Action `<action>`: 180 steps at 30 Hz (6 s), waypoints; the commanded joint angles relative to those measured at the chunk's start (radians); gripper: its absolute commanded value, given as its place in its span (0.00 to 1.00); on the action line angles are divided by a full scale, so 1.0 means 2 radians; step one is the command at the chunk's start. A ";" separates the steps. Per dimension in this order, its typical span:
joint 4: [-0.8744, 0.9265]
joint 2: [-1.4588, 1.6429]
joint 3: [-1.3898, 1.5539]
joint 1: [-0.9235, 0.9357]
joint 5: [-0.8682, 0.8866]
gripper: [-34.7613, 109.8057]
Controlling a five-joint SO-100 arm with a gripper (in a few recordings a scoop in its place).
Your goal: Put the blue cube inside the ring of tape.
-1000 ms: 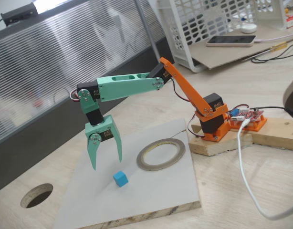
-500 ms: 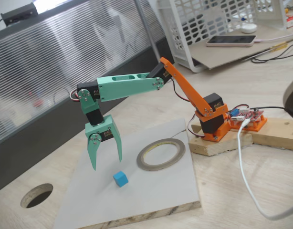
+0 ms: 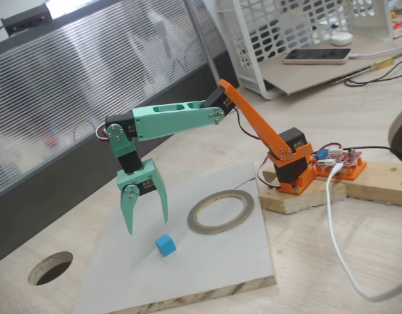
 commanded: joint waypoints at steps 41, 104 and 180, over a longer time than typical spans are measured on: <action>-0.002 -0.071 -0.002 -0.004 0.003 0.59; 0.003 -0.137 -0.006 -0.001 0.007 0.59; 0.005 0.045 -0.002 0.002 0.007 0.32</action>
